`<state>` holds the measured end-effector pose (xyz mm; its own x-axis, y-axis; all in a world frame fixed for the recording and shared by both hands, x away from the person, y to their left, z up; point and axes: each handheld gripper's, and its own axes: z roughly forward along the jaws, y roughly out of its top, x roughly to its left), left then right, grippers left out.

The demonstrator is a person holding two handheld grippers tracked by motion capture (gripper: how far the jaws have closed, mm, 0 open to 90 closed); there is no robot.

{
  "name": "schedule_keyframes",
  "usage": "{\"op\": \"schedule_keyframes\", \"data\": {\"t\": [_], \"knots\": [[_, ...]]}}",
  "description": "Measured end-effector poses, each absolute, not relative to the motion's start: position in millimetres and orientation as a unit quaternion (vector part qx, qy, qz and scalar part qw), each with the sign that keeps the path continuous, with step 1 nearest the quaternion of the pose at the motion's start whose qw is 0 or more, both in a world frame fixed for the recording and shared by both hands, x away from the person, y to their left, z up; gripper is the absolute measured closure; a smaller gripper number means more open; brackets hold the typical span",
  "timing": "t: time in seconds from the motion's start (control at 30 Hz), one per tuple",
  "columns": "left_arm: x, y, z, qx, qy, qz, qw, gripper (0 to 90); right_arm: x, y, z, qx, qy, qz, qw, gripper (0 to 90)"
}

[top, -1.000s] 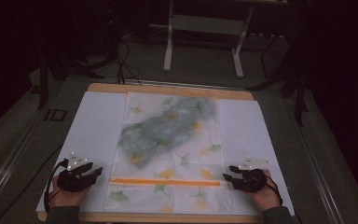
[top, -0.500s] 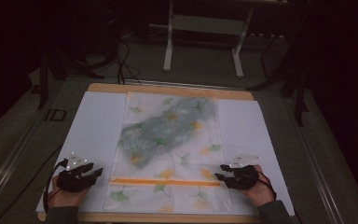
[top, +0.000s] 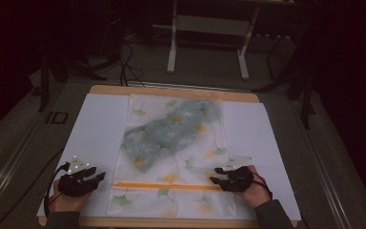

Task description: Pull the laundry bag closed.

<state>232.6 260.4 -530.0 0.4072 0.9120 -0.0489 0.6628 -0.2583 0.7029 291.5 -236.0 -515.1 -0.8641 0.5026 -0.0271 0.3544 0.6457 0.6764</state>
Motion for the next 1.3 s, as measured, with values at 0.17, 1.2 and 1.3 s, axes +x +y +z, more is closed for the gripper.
{"op": "schedule_keyframes", "data": {"t": [0.17,1.2,1.3], "knots": [[232.4,259.9,-529.5,0.772,0.509,0.188,0.331,57.8,292.5,-229.1,-516.0,0.231,0.902,0.349,0.104,58.4],[232.1,258.3,-528.7,0.776,0.505,0.187,0.329,58.9,292.5,-185.0,-515.5,0.189,0.908,0.365,0.082,59.6],[232.2,258.1,-528.8,0.776,0.505,0.188,0.328,58.9,292.3,-180.1,-515.0,0.183,0.909,0.366,0.080,59.7]]}}
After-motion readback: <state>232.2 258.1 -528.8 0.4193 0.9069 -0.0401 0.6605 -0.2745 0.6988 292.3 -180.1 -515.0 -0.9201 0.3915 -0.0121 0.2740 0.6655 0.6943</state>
